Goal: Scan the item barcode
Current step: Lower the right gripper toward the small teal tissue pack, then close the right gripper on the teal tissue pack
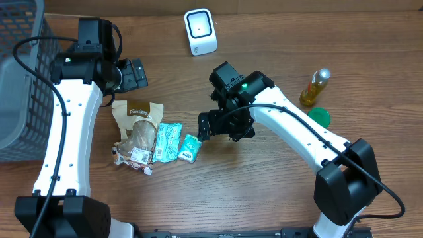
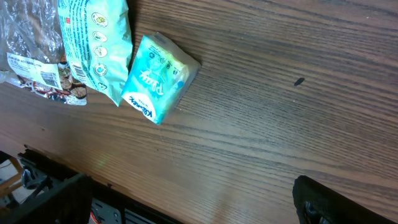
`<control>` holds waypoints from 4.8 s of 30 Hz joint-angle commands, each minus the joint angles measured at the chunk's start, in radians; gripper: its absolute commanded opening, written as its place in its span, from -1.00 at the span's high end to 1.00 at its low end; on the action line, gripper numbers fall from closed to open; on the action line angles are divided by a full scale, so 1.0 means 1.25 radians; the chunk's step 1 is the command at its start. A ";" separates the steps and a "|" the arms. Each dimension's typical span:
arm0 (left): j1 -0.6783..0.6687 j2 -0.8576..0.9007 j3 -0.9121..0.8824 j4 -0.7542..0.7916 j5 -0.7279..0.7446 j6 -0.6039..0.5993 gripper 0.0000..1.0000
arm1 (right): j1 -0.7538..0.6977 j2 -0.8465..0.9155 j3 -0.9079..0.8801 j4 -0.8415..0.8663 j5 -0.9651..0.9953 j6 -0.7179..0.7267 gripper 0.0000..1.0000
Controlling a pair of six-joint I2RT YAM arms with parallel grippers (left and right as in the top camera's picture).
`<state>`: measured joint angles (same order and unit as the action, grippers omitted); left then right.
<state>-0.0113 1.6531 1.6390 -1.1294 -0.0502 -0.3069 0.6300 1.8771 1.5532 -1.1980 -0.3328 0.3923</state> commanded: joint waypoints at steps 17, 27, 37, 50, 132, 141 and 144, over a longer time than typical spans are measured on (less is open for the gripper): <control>0.002 -0.005 0.010 0.003 -0.007 0.012 -0.99 | -0.002 0.000 -0.002 0.001 0.002 0.003 -1.00; 0.002 -0.005 0.010 0.003 -0.007 0.012 -0.99 | -0.002 0.000 -0.002 0.001 0.002 0.003 -1.00; 0.002 -0.005 0.010 0.003 -0.007 0.012 -0.99 | -0.002 0.000 -0.002 0.001 0.002 0.003 -1.00; 0.002 -0.005 0.010 0.003 -0.007 0.012 -0.99 | -0.002 0.000 -0.002 0.001 0.002 0.003 -1.00; 0.002 -0.005 0.010 0.003 -0.007 0.012 -0.99 | 0.216 0.001 -0.326 0.570 0.249 0.569 0.28; 0.002 -0.005 0.010 0.003 -0.007 0.012 -0.99 | 0.216 0.002 -0.351 0.600 0.258 0.582 0.28; 0.002 -0.005 0.010 0.003 -0.007 0.012 -0.99 | 0.216 0.002 -0.351 0.602 0.271 0.582 0.42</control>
<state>-0.0113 1.6531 1.6390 -1.1294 -0.0502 -0.3069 0.8982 1.8771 1.1198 -0.4549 -0.0261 1.1061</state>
